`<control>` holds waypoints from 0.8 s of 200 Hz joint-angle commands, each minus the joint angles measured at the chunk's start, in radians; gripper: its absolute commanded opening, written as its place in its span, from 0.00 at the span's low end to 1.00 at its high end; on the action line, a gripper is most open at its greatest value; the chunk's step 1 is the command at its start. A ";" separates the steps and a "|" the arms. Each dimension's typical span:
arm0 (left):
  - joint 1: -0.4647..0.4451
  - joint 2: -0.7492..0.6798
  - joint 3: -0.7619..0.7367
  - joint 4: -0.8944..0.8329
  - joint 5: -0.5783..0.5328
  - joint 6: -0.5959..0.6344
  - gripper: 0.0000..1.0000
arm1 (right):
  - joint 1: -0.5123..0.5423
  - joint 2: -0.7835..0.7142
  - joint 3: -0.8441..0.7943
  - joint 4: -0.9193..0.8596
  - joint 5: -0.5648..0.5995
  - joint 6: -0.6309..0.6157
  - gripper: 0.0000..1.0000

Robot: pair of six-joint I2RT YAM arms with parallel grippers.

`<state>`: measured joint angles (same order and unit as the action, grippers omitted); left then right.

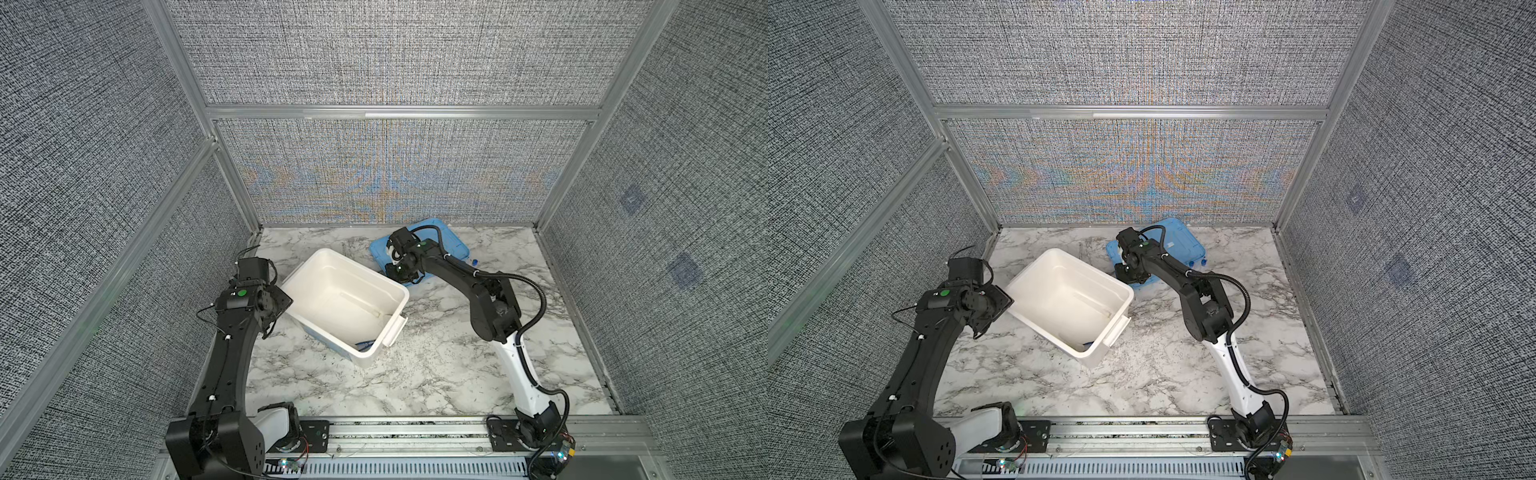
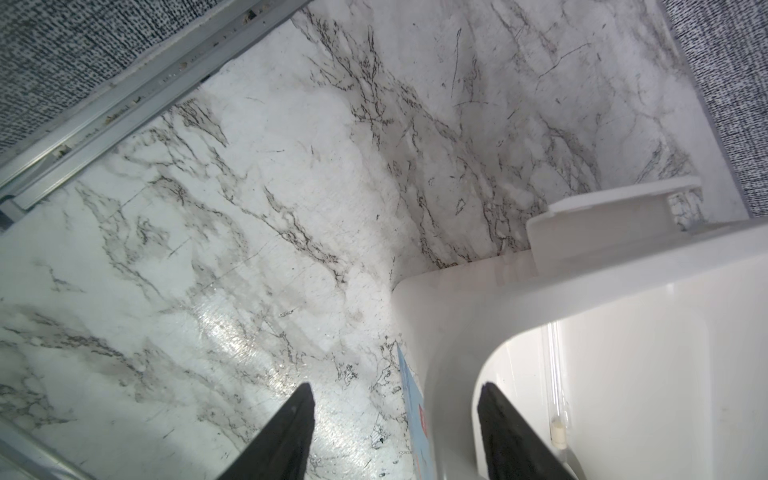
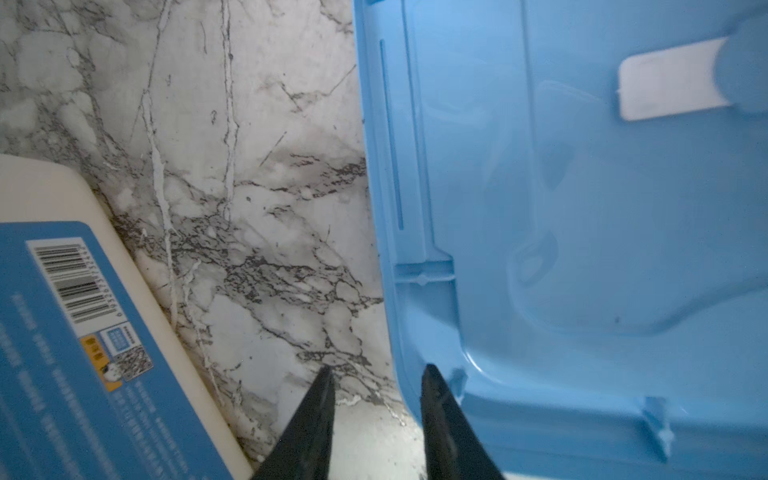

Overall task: Organize the chemistry lab equipment
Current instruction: 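Lower the right gripper and close it on the blue lid's edge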

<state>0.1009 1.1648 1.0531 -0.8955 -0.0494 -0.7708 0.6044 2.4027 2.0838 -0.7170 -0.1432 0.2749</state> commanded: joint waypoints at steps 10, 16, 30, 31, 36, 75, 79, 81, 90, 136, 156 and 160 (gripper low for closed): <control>0.003 -0.031 0.013 -0.030 -0.006 0.015 0.66 | 0.005 0.020 -0.020 0.048 0.005 -0.029 0.31; 0.002 -0.038 0.013 -0.033 -0.012 0.020 0.66 | 0.005 0.028 -0.014 0.045 0.011 -0.033 0.30; 0.004 -0.048 0.010 -0.043 -0.027 0.027 0.68 | 0.007 0.046 -0.006 0.039 0.016 -0.043 0.26; 0.005 -0.048 0.011 -0.044 -0.028 0.028 0.68 | 0.007 0.047 -0.006 0.038 0.018 -0.044 0.26; 0.005 -0.051 0.010 -0.046 -0.029 0.030 0.69 | 0.009 0.052 -0.002 0.036 0.023 -0.046 0.26; 0.005 -0.052 -0.010 -0.050 -0.002 0.025 0.71 | 0.027 0.079 0.012 0.017 0.119 -0.068 0.18; 0.006 -0.053 -0.013 -0.048 0.005 0.024 0.71 | 0.032 0.079 0.013 0.016 0.139 -0.072 0.17; 0.006 -0.054 -0.013 -0.048 0.006 0.024 0.70 | 0.034 0.079 0.013 0.015 0.144 -0.075 0.17; 0.005 -0.053 -0.015 -0.046 0.014 0.024 0.71 | 0.044 0.080 0.014 0.013 0.184 -0.085 0.15; 0.005 -0.075 -0.019 -0.060 0.003 0.033 0.70 | 0.054 0.056 0.001 0.011 0.282 -0.025 0.07; 0.005 -0.087 -0.019 -0.068 -0.001 0.043 0.71 | 0.053 0.037 -0.021 0.045 0.292 0.001 0.00; 0.005 -0.089 -0.019 -0.068 -0.001 0.043 0.71 | 0.054 0.034 -0.024 0.051 0.290 0.002 0.00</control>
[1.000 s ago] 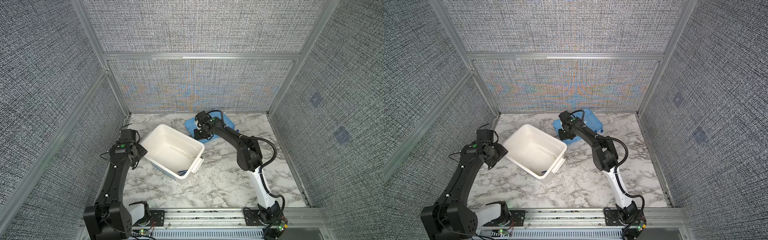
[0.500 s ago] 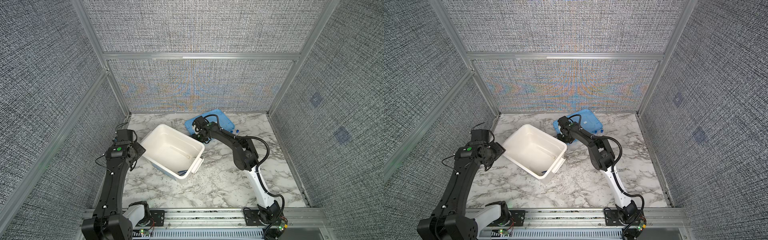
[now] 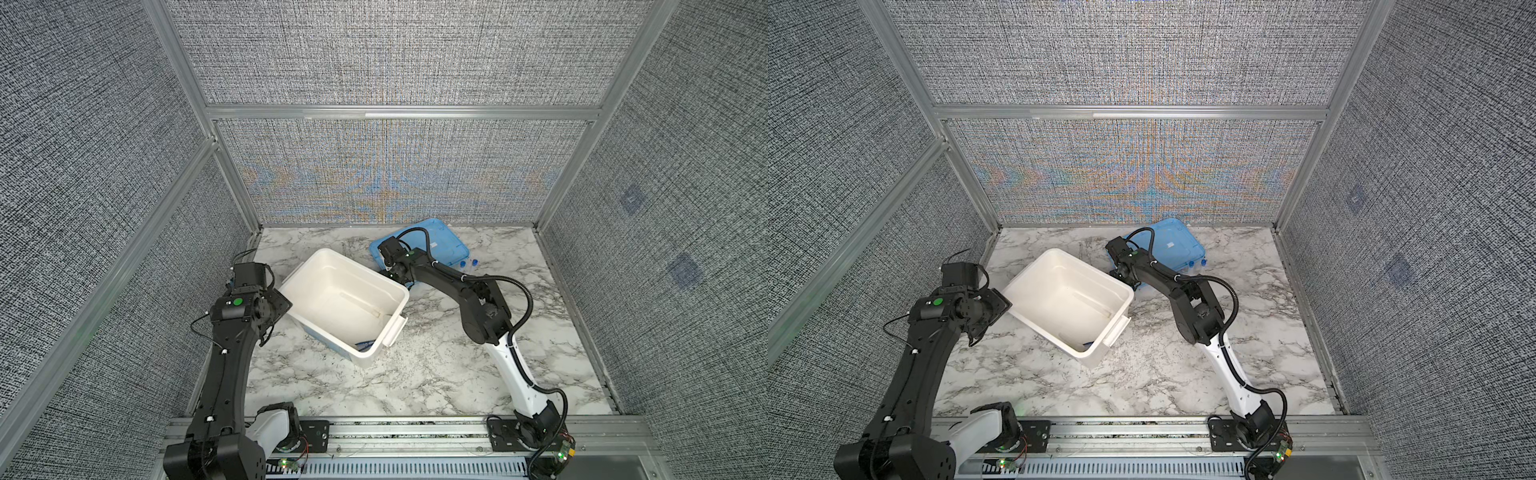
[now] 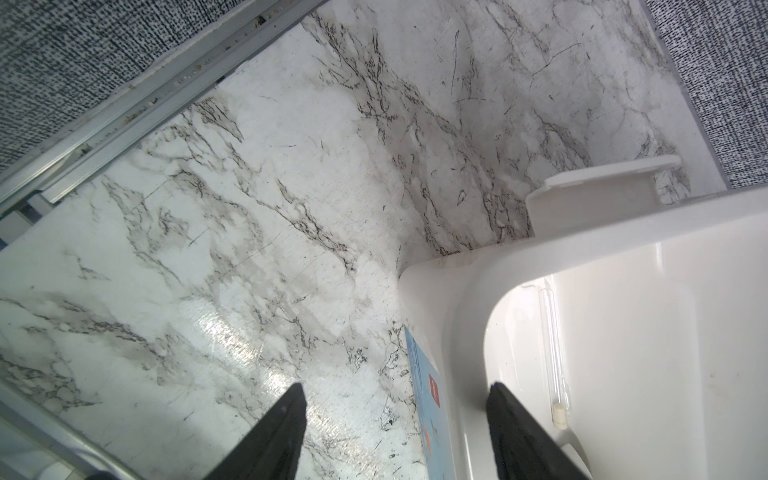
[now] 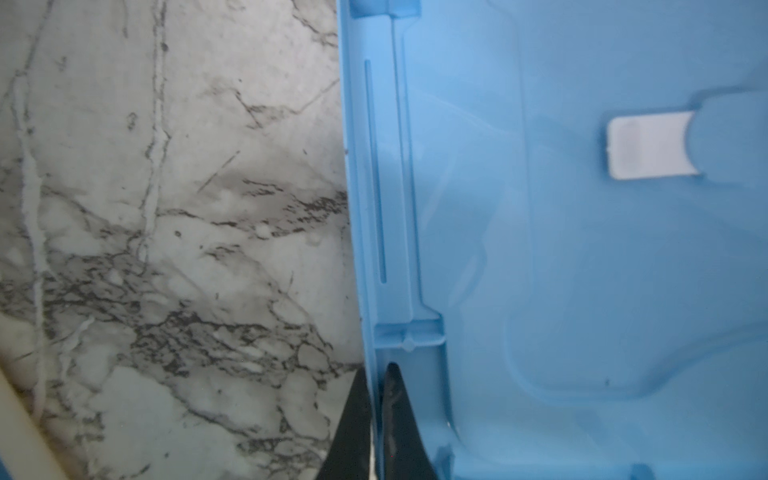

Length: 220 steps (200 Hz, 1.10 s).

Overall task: Organize the chemistry lab equipment
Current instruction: 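Lower the right gripper and close it on the blue lid's edge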

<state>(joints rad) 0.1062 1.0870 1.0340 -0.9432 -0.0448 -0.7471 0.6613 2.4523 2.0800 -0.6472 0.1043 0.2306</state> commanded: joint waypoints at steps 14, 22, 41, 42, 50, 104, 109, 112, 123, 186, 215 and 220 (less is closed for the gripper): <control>0.000 -0.022 -0.001 -0.022 -0.002 0.025 0.71 | -0.003 -0.021 -0.017 -0.013 0.041 0.046 0.00; 0.000 -0.028 -0.002 -0.023 0.000 0.030 0.71 | -0.002 -0.026 -0.010 -0.016 0.041 0.047 0.00; 0.000 -0.043 -0.001 -0.025 0.018 0.047 0.71 | -0.002 -0.043 0.005 -0.022 0.044 0.044 0.00; 0.000 -0.044 0.000 -0.024 0.020 0.049 0.71 | -0.002 -0.044 0.006 -0.022 0.044 0.044 0.00; 0.000 -0.054 -0.002 -0.019 0.042 0.063 0.71 | -0.004 -0.055 0.007 -0.020 0.044 0.037 0.00; 0.000 -0.082 0.041 0.009 0.256 0.130 0.71 | -0.004 -0.123 0.006 0.029 0.057 -0.009 0.00; 0.000 -0.086 0.042 0.018 0.277 0.155 0.70 | -0.003 -0.128 0.008 0.029 0.053 -0.007 0.00; 0.000 -0.088 0.042 0.027 0.288 0.175 0.70 | -0.003 -0.129 0.010 0.029 0.050 -0.004 0.00; -0.005 -0.091 0.060 0.038 0.319 0.177 0.70 | -0.006 -0.134 0.013 0.029 0.033 0.017 0.00; -0.009 -0.074 0.123 0.079 0.384 0.163 0.72 | -0.038 -0.070 0.078 -0.082 -0.126 -0.038 0.07; -0.009 -0.080 0.112 0.065 0.358 0.186 0.74 | -0.048 -0.052 0.037 -0.077 -0.153 -0.043 0.31; -0.009 -0.079 0.111 0.063 0.355 0.188 0.74 | -0.048 -0.047 0.035 -0.079 -0.151 -0.042 0.32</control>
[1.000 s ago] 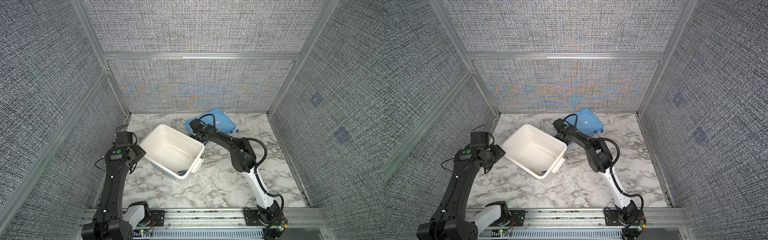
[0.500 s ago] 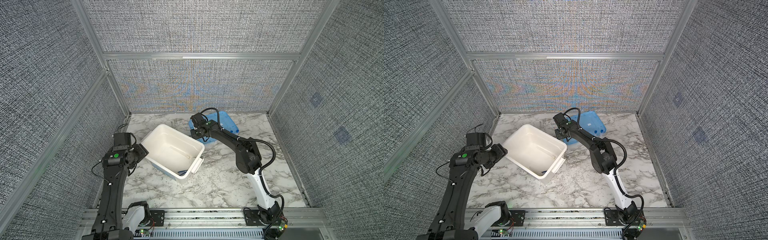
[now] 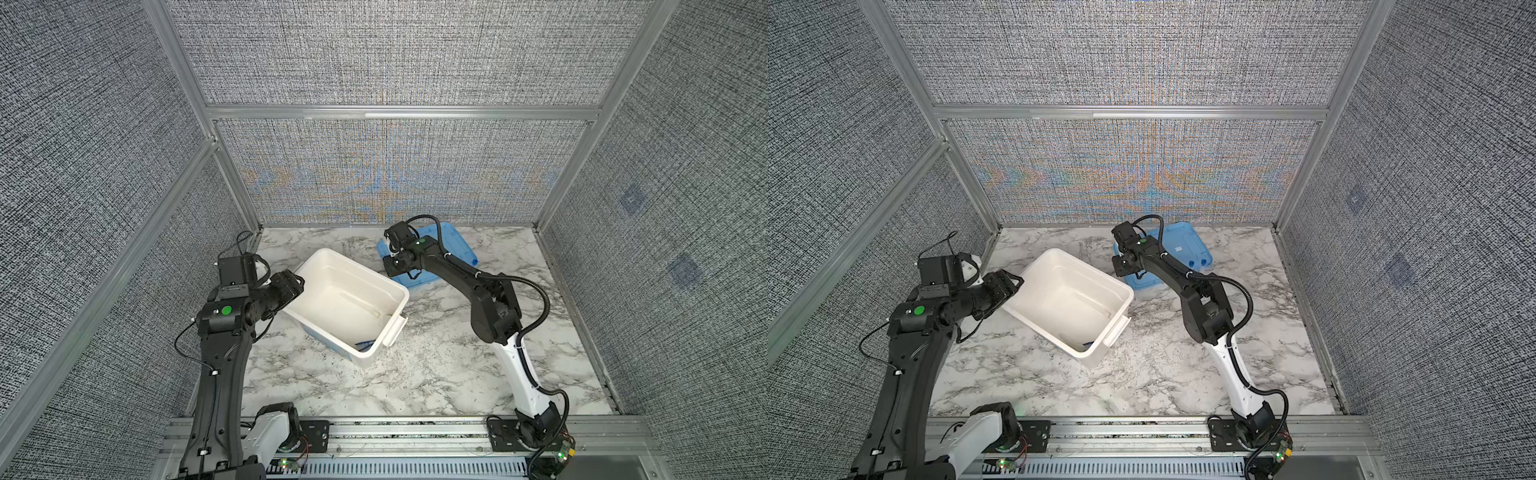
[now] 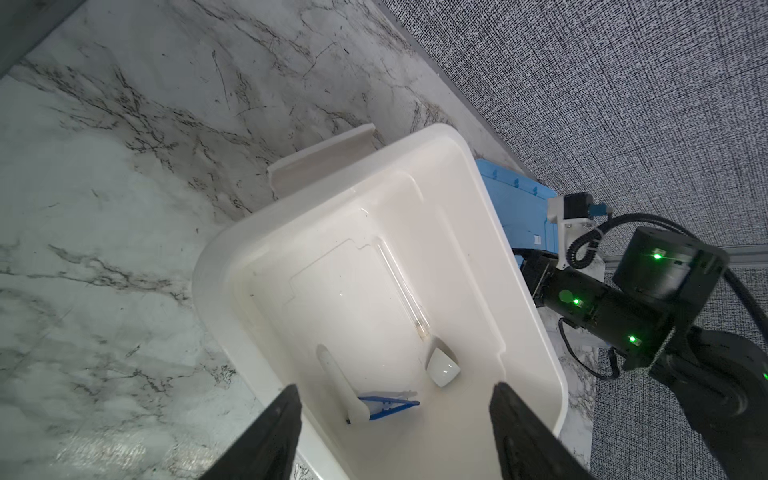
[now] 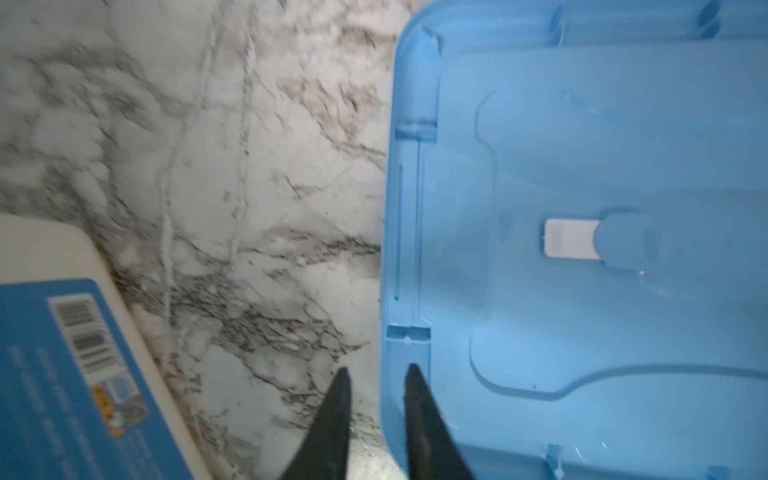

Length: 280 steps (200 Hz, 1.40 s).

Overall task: Organize the chemistry lab equipment
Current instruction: 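Lower the right gripper and close it on the blue lid's edge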

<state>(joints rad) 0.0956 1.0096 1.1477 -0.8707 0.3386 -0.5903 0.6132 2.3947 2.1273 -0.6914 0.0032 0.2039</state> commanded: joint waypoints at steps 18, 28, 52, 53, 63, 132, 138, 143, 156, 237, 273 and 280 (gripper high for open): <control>0.002 0.010 0.004 -0.015 -0.031 0.034 0.74 | -0.001 0.024 -0.011 -0.035 -0.048 -0.021 0.34; 0.002 0.016 0.006 -0.015 -0.031 0.031 0.74 | -0.001 0.033 -0.008 -0.036 -0.053 -0.023 0.35; 0.002 0.018 0.003 -0.005 -0.031 0.016 0.74 | 0.002 0.060 -0.009 -0.031 -0.031 -0.022 0.35; 0.002 0.018 0.003 -0.005 -0.031 0.015 0.74 | 0.002 0.062 -0.010 -0.030 -0.028 -0.022 0.35; 0.002 0.018 0.001 -0.003 -0.032 0.011 0.74 | 0.003 0.075 -0.010 -0.033 0.004 -0.016 0.35; 0.001 0.021 -0.014 0.010 -0.027 -0.008 0.74 | 0.026 0.146 0.024 -0.060 0.114 -0.058 0.07; 0.001 0.020 -0.014 0.010 -0.024 -0.008 0.74 | 0.030 0.148 0.026 -0.057 0.121 -0.059 0.05; 0.002 0.021 -0.014 0.010 -0.024 -0.008 0.74 | 0.032 0.151 0.028 -0.055 0.131 -0.060 0.03; 0.002 0.017 -0.014 0.010 -0.026 -0.005 0.74 | 0.039 0.156 0.031 -0.051 0.157 -0.065 0.01; 0.002 0.028 -0.024 0.024 0.040 -0.005 0.73 | 0.030 0.079 0.090 -0.031 0.119 0.080 0.00; 0.002 0.014 -0.018 0.018 0.044 0.016 0.74 | 0.025 0.014 0.090 0.012 0.074 0.114 0.00; 0.002 0.009 -0.022 0.017 0.043 0.019 0.74 | 0.025 0.007 0.094 0.008 0.071 0.115 0.00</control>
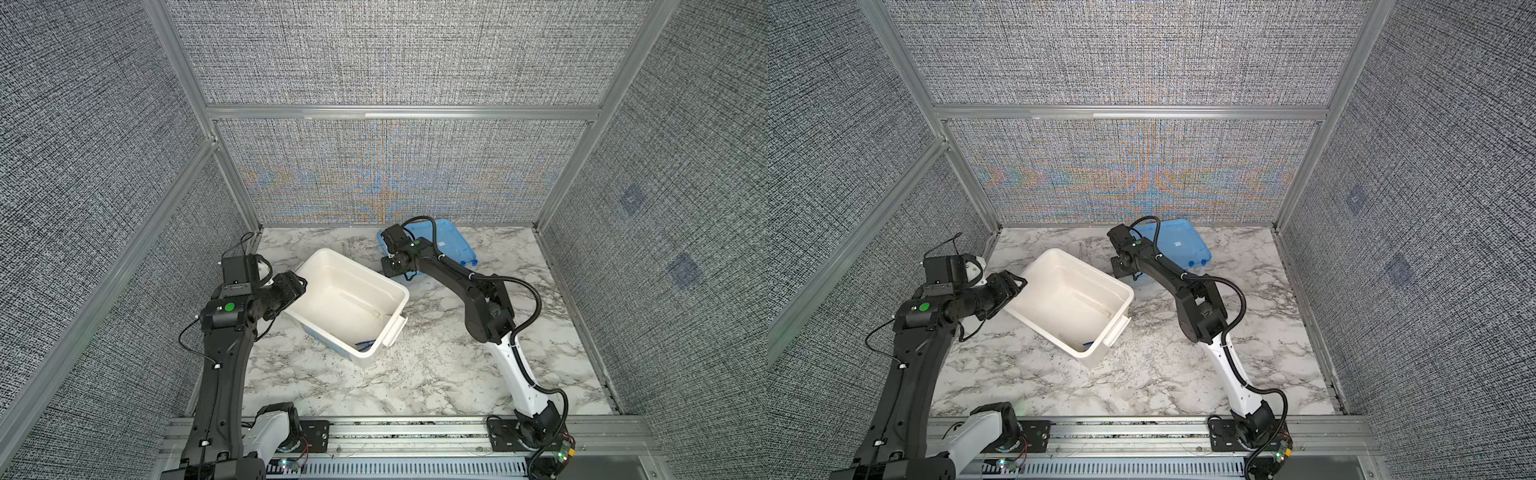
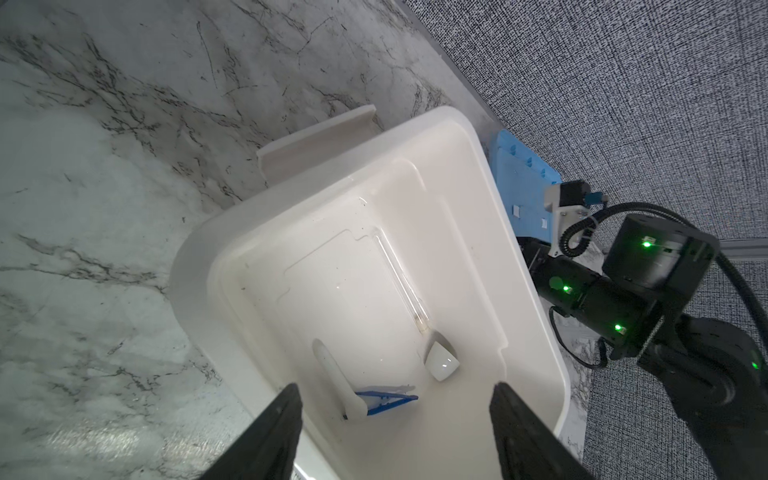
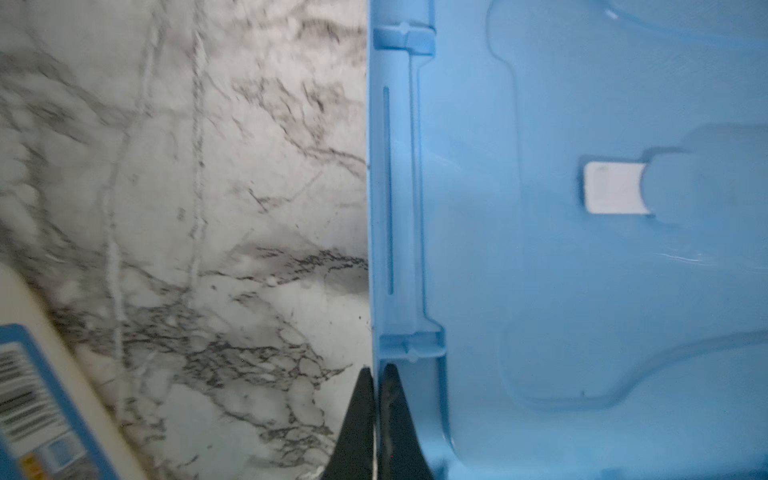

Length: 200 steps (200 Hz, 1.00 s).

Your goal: Organize the chemistry lab equipment

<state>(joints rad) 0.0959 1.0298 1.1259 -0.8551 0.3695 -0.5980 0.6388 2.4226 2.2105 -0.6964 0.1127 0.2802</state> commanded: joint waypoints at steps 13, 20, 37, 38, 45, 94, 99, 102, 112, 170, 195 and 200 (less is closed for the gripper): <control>0.001 -0.014 -0.010 0.002 0.010 0.030 0.74 | -0.003 -0.031 0.021 0.003 -0.051 0.043 0.00; 0.002 -0.014 -0.018 0.006 0.011 0.029 0.74 | -0.003 -0.039 0.024 -0.005 -0.061 0.045 0.00; 0.002 -0.007 -0.031 0.012 0.032 0.022 0.74 | -0.002 -0.061 0.016 -0.001 -0.099 0.050 0.00; 0.001 -0.006 -0.032 0.012 0.033 0.021 0.74 | -0.002 -0.061 0.016 0.000 -0.102 0.050 0.00; 0.001 0.000 -0.033 0.016 0.044 0.017 0.74 | -0.002 -0.074 0.010 0.004 -0.120 0.050 0.00; 0.002 0.007 -0.047 0.047 0.068 -0.012 0.74 | -0.001 -0.095 0.037 0.012 -0.186 -0.013 0.00; 0.001 0.005 -0.050 0.052 0.069 -0.015 0.74 | -0.001 -0.097 0.041 0.012 -0.197 -0.020 0.00; 0.001 0.006 -0.052 0.054 0.070 -0.016 0.74 | -0.001 -0.099 0.041 0.011 -0.203 -0.022 0.00; 0.001 0.006 -0.056 0.061 0.075 -0.021 0.74 | -0.001 -0.105 0.042 0.008 -0.223 -0.024 0.00; 0.001 0.016 -0.052 0.110 0.132 -0.023 0.73 | 0.031 -0.137 0.041 -0.016 -0.214 -0.071 0.00; 0.001 0.043 -0.054 0.122 0.178 -0.019 0.72 | 0.031 -0.140 0.058 -0.036 -0.233 -0.067 0.00; 0.001 0.049 -0.055 0.122 0.181 -0.020 0.72 | 0.031 -0.142 0.060 -0.038 -0.242 -0.063 0.00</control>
<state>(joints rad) 0.0959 1.0607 1.0702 -0.7639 0.5007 -0.6212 0.6724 2.2921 2.2536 -0.7147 -0.1078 0.2272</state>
